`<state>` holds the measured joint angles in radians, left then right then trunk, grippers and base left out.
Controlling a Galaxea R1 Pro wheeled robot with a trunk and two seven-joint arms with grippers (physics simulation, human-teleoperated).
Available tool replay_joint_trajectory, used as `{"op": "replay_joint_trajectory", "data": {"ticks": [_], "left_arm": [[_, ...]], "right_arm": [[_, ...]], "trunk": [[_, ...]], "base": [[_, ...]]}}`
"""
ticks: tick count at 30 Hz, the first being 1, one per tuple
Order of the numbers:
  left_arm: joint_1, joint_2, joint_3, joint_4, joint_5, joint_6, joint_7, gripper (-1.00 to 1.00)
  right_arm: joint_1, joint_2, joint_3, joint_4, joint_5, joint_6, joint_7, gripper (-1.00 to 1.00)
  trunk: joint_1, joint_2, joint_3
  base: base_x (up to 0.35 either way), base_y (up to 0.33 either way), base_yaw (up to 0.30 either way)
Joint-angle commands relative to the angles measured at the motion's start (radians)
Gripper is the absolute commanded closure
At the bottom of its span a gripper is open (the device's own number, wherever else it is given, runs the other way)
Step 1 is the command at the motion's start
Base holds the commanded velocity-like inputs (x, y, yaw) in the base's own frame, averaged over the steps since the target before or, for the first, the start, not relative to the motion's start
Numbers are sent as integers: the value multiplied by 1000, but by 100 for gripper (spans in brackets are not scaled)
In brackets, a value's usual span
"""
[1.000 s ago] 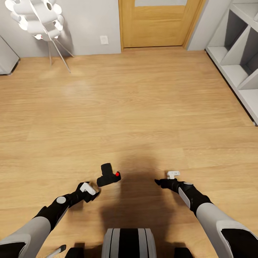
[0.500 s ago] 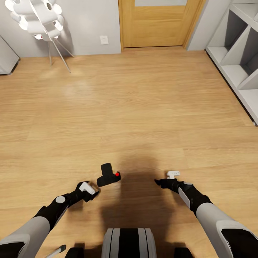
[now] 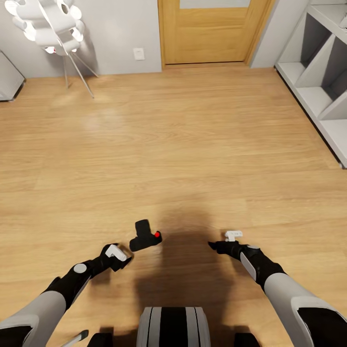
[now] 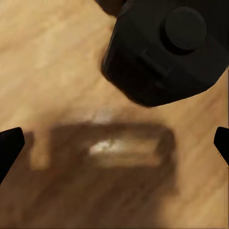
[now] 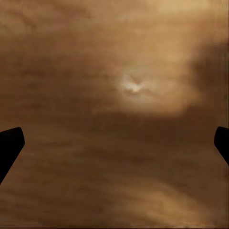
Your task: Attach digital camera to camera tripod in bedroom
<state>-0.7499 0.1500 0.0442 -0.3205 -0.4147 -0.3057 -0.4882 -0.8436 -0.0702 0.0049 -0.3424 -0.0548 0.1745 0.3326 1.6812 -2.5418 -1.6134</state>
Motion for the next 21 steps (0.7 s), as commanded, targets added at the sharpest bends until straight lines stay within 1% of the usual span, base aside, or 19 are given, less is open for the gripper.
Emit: {"op": "replay_joint_trajectory", "data": {"ticks": [1,6,17,21], "left_arm": [[0,0,5,0,-9,-6,-3,-100],[0,0,5,0,-9,-6,-3,-100],[0,0,5,0,-9,-6,-3,-100],[0,0,5,0,-9,-6,-3,-100]], "right_arm": [[0,-1,0,1,-7,8,-1,-100],[0,0,-2,6,-8,10,-15,-100],[0,1,-2,6,-2,9,-17,-100],[0,1,-2,6,-1,10,-20,-100]], "trunk": [[0,0,0],[0,0,2],[0,0,2],[0,0,2]], "base": [[0,0,-168],[0,0,-199],[0,0,-32],[0,0,-120]]}}
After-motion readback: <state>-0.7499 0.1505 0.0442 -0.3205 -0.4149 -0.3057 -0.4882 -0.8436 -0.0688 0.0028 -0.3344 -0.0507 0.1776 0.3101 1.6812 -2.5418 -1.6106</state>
